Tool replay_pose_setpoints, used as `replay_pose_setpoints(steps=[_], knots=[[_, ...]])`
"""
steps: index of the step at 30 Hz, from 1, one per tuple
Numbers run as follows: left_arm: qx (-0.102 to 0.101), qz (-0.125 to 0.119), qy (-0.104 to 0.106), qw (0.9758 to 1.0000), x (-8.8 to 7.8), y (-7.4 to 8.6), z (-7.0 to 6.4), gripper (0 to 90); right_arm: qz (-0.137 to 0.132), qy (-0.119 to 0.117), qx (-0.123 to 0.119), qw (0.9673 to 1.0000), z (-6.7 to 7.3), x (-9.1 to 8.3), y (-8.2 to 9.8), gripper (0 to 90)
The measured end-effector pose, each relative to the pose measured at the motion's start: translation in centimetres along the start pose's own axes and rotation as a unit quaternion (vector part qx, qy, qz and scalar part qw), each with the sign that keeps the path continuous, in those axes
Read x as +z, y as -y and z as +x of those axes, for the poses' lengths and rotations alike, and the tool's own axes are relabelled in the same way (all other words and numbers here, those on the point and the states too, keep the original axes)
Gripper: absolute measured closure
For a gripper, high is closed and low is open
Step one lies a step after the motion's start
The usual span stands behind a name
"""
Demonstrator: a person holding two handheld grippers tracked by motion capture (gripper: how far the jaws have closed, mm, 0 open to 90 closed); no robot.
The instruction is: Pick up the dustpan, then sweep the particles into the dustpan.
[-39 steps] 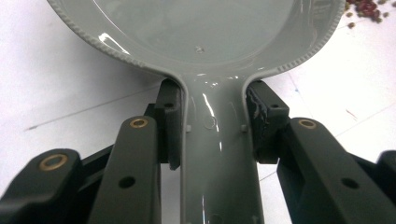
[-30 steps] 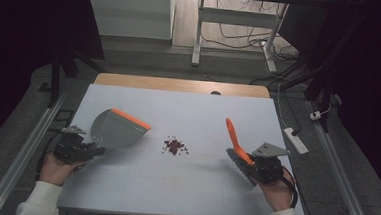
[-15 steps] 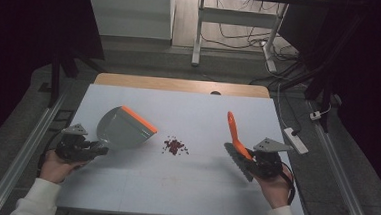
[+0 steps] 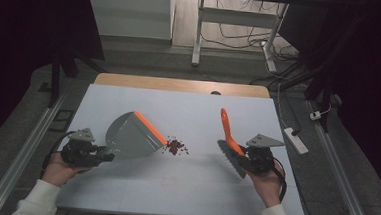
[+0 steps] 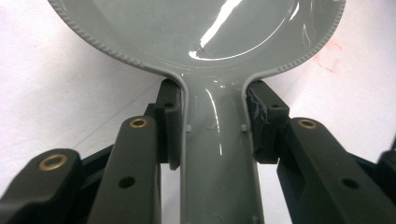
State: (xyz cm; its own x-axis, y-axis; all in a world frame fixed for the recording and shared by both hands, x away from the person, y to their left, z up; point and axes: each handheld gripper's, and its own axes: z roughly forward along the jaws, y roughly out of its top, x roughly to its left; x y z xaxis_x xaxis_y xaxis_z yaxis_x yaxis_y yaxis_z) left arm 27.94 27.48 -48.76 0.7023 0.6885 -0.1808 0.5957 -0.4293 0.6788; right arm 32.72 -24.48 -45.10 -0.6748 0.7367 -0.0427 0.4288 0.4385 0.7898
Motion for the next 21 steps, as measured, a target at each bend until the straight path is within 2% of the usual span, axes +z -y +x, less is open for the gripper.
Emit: replay_pose_setpoints(steps=[3,9,16,21], knots=[[0.000,-0.003,0.005,1.0000,-0.2,0.0,-0.3,61.9,-0.004,-0.003,0.000,1.0000,0.0,0.0,0.0,69.9],[0.014,-0.004,0.019,0.9997,-0.4,0.1,-0.6,61.8,-0.008,-0.007,0.001,0.9999,0.2,0.0,-0.1,69.9],[0.020,0.006,0.026,0.9995,-0.5,0.2,-0.8,61.8,-0.011,-0.003,0.005,0.9999,0.1,0.1,-0.3,69.9],[0.024,0.014,0.032,0.9991,-0.6,0.0,-0.8,61.8,-0.018,-0.005,0.001,0.9998,0.2,0.4,-1.2,69.9]])
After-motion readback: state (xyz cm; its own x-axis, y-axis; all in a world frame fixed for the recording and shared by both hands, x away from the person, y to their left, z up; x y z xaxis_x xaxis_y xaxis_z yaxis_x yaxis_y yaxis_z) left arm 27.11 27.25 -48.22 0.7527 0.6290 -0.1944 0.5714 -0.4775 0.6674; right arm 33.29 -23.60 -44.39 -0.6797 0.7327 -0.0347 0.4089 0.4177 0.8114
